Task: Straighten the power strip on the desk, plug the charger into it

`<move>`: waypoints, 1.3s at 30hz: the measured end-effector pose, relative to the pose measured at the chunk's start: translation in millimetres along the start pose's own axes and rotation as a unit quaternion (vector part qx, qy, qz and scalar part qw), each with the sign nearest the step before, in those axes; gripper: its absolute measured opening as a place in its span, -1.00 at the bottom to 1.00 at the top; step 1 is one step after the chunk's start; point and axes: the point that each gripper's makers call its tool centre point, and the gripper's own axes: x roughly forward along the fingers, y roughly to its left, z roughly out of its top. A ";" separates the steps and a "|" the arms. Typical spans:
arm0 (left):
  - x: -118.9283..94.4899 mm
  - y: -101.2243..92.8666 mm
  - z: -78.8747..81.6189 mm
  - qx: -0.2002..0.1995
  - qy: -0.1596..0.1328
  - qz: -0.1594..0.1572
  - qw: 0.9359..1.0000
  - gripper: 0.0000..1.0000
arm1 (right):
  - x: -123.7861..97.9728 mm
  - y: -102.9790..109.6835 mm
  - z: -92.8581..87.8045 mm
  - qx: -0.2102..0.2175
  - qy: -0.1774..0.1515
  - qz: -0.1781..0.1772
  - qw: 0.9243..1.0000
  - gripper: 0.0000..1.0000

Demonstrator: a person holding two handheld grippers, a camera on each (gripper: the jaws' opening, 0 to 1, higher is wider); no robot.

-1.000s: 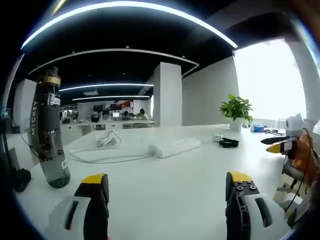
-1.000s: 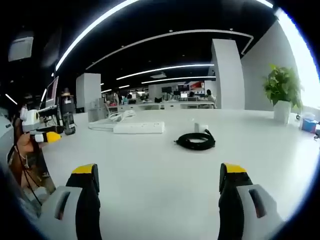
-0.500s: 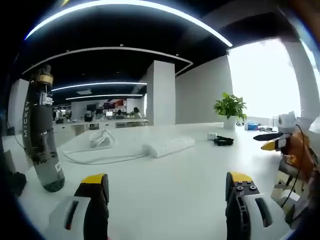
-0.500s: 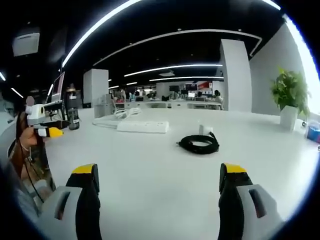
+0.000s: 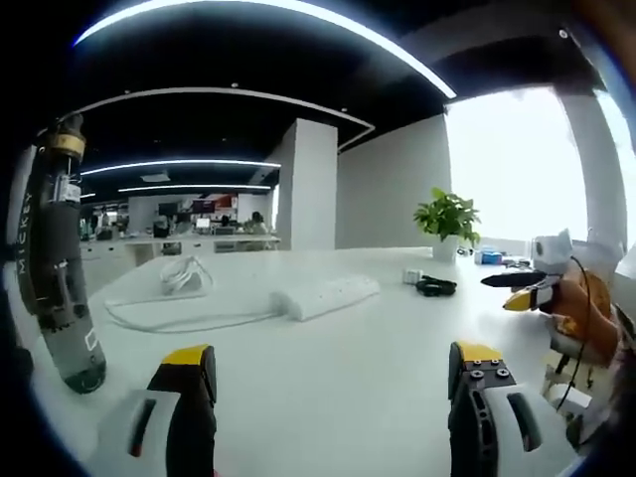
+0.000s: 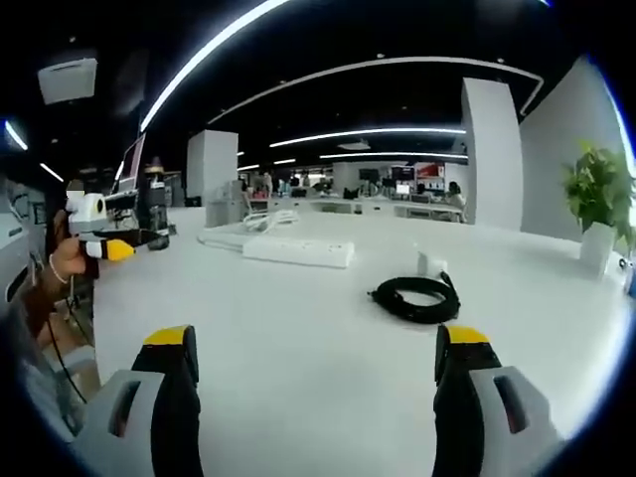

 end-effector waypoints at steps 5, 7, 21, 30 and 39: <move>8.7 5.8 4.7 -0.008 -0.001 0.006 1.000 0.99 | 10.6 -1.5 0.4 0.001 0.009 0.003 1.000 0.96; 11.9 6.9 6.2 -0.003 0.002 0.002 1.000 0.99 | 14.5 -0.2 -0.4 -0.006 0.017 0.011 1.000 0.94; 43.5 14.5 8.6 -0.002 0.020 -0.007 1.000 0.99 | 52.3 -11.7 14.9 -0.020 0.010 0.032 0.999 0.86; 61.2 30.6 16.3 0.007 0.012 0.009 1.000 0.99 | 80.2 -17.2 19.6 -0.016 0.003 0.046 0.999 0.83; 87.7 34.0 16.8 0.014 0.013 0.004 1.000 0.99 | 106.0 -21.2 34.6 -0.035 -0.019 0.054 0.998 0.77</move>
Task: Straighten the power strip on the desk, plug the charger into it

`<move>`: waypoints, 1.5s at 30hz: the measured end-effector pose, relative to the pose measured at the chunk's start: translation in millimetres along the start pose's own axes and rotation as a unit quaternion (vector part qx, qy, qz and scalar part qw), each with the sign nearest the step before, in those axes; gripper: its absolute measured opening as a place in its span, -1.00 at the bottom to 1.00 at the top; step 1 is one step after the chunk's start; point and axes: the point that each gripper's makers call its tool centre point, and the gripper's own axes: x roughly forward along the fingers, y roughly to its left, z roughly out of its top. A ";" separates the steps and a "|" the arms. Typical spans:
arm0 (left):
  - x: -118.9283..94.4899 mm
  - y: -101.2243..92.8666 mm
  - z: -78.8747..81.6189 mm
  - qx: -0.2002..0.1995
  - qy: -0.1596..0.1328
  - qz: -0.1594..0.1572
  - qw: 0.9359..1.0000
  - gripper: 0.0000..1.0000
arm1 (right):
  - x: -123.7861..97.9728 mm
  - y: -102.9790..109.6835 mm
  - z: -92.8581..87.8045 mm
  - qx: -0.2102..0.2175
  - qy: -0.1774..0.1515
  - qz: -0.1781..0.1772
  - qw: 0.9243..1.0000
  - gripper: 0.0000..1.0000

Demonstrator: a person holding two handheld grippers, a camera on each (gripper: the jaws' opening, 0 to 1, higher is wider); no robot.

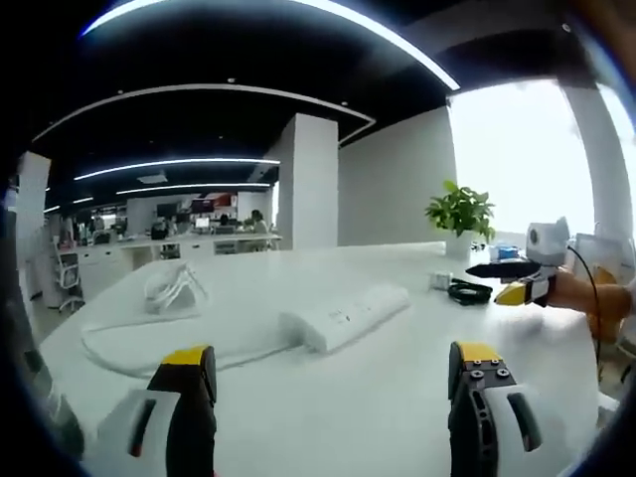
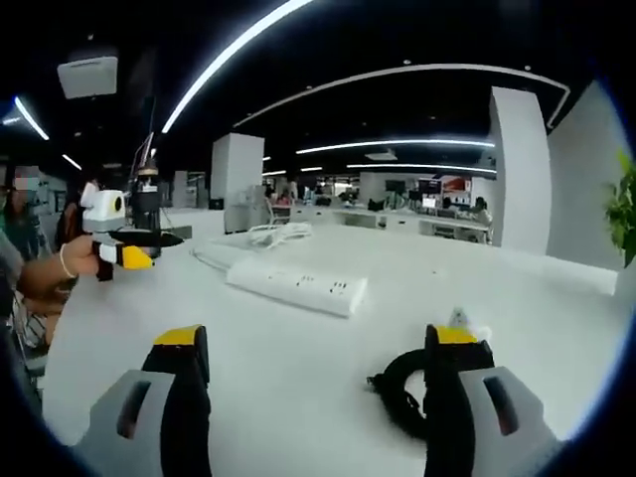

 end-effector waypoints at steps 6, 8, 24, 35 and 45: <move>18.2 1.8 10.6 0.003 -0.023 0.004 1.000 0.99 | 21.5 -6.5 3.6 -0.008 -0.001 0.002 1.000 0.73; 22.8 2.6 10.6 0.011 -0.020 0.006 1.000 0.99 | 26.9 -7.5 2.9 -0.009 0.003 0.001 1.000 0.73; 58.1 8.3 -5.9 0.032 0.013 0.007 0.999 0.99 | 74.5 -20.0 -3.7 -0.016 0.033 0.012 0.999 0.68; 78.0 12.6 -10.7 0.036 0.039 0.014 0.998 0.99 | 93.9 -30.4 -12.5 0.004 0.065 0.022 0.998 0.65; 87.3 4.4 -10.3 0.045 0.055 -0.003 0.997 0.96 | 101.3 -28.0 -22.5 0.006 0.102 0.040 0.994 0.60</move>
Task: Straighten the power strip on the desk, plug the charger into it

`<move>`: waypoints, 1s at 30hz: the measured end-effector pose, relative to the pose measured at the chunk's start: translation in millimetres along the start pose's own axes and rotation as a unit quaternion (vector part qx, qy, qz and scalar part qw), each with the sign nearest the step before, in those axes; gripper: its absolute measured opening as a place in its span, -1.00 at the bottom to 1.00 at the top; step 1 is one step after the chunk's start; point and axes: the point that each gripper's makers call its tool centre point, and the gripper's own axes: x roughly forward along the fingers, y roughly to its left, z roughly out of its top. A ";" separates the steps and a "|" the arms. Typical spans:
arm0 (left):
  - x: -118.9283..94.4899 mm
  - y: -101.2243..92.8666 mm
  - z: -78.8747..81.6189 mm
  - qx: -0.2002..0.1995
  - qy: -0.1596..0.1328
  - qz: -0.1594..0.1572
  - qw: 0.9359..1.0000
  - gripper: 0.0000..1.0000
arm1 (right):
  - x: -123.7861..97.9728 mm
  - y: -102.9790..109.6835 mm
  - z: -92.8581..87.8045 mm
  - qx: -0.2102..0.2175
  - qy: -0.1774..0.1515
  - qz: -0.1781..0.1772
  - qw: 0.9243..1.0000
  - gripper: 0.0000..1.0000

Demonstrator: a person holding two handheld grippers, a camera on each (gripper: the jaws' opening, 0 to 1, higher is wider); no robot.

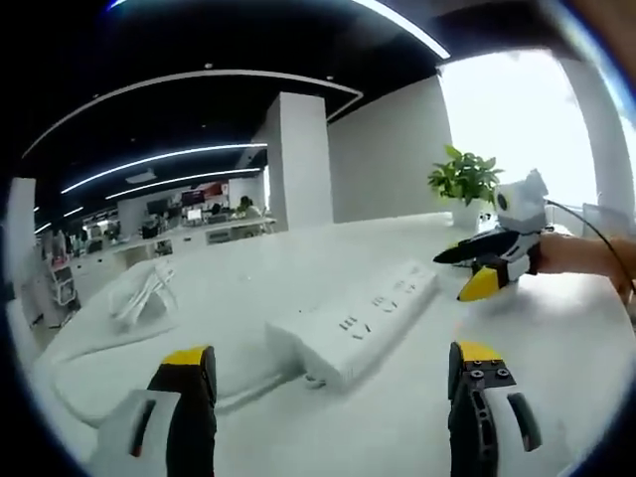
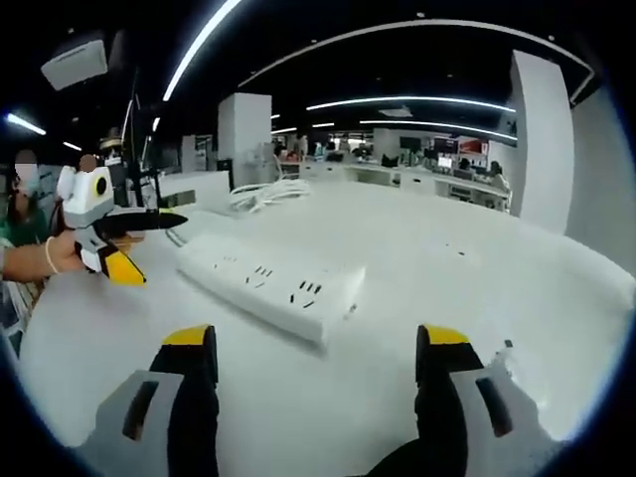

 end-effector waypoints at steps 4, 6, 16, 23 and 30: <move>-0.2 -4.8 -4.1 -0.002 0.011 -0.024 1.000 0.10 | 3.6 -0.4 1.0 -0.003 0.003 0.003 1.000 0.55; 2.3 -2.6 -2.9 -0.020 0.006 -0.019 1.000 0.37 | 5.1 0.6 1.6 0.000 0.003 0.006 1.000 0.55; 4.9 -1.7 -7.6 -0.016 0.019 -0.018 1.000 0.21 | 9.6 -1.5 1.2 0.001 0.010 0.011 1.000 0.42; 7.1 -7.9 -9.7 -0.020 0.025 -0.030 0.999 0.16 | 13.4 -1.6 0.6 0.003 0.018 0.024 1.000 0.25; 9.1 -14.4 -12.2 -0.013 0.033 -0.044 0.998 0.05 | 15.3 3.7 0.7 0.008 0.021 0.038 0.999 0.15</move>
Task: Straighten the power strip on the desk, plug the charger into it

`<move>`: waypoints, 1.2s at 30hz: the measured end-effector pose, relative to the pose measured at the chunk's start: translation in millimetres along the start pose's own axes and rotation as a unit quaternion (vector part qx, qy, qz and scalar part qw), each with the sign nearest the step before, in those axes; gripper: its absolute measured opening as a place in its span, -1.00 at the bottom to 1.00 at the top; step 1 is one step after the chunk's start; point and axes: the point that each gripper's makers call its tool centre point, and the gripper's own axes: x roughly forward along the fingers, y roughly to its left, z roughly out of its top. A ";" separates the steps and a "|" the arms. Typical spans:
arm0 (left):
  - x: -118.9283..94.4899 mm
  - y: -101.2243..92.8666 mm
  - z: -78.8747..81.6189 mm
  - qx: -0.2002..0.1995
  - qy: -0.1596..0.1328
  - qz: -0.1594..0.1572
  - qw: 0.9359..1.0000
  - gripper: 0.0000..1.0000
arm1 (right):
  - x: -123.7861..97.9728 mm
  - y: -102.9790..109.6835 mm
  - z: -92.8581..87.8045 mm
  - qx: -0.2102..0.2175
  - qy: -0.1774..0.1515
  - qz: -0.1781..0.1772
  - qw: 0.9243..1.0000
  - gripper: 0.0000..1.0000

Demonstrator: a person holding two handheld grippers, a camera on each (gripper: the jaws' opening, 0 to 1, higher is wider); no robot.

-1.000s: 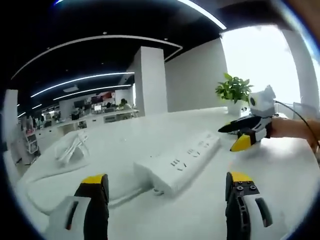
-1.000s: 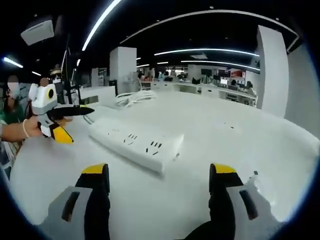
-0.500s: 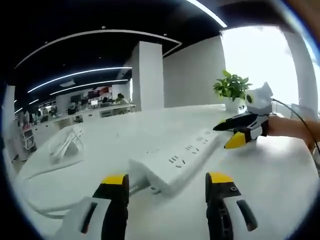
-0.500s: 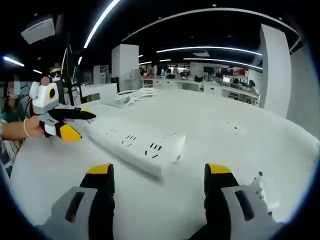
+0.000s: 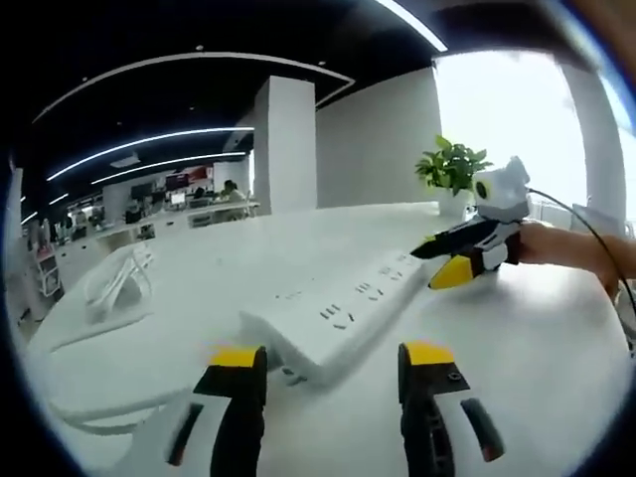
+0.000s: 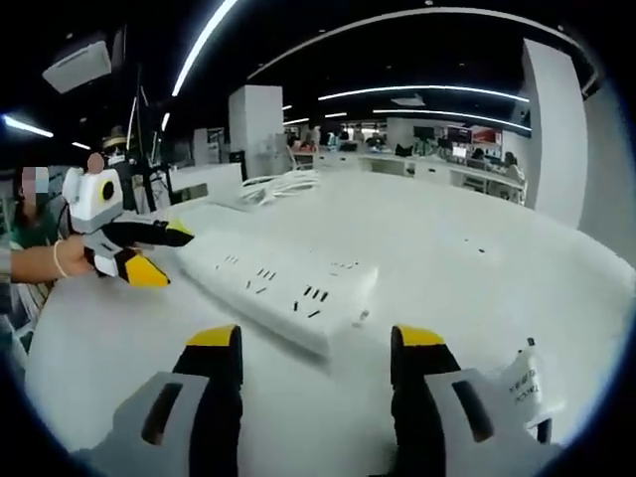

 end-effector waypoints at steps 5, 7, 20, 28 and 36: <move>2.6 -2.7 -1.9 0.000 0.005 -0.004 1.000 0.01 | 1.9 3.1 -1.8 0.003 0.006 0.002 1.000 0.09; 3.4 -2.6 -2.8 0.002 0.006 -0.003 1.000 0.00 | 3.2 3.7 -1.8 0.005 0.007 0.005 1.000 0.06; 5.3 2.3 -6.0 0.003 0.019 0.002 1.000 -0.11 | 9.9 8.4 -2.0 0.001 0.018 0.016 1.000 -0.15; 6.2 5.6 -7.5 0.006 0.023 0.008 1.000 -0.19 | 10.7 7.6 -0.4 0.000 0.016 0.011 1.000 -0.24; 7.4 13.0 -6.8 0.009 0.028 0.022 0.999 -0.36 | 8.8 4.5 -1.4 0.005 0.010 0.003 1.000 -0.36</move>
